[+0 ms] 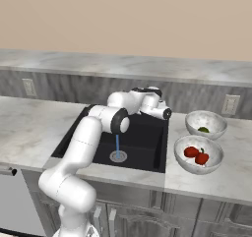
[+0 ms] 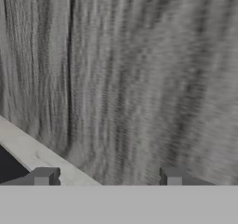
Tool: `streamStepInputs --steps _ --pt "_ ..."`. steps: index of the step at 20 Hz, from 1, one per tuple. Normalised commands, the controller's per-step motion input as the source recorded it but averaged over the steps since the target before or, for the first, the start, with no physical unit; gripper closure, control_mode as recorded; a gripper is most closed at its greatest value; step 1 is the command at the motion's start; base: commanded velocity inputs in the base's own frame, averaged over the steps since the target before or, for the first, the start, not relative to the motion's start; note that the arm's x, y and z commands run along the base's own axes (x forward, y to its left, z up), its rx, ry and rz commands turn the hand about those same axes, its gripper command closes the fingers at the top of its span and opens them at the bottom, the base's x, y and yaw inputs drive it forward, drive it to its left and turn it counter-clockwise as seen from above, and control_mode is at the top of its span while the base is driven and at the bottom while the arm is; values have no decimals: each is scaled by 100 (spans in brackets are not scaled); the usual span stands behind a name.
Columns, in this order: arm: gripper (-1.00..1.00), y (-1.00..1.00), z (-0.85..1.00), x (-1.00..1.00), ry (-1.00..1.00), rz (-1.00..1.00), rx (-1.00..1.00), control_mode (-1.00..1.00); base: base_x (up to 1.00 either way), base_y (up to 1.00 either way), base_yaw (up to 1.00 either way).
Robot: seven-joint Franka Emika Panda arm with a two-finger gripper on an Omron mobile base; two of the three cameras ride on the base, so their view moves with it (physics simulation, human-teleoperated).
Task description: Pick the bell peppers from the sink and place them in one bowl. Place the lime in the other bowl. Then turn off the sink faucet.
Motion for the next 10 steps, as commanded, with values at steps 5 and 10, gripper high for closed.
streamStepInputs --steps 5,10 --pt "-100 21 0 31 1 0 1 -100 0 0 0" --pt "-100 40 0 32 0 4 5 -100 0 0 0"
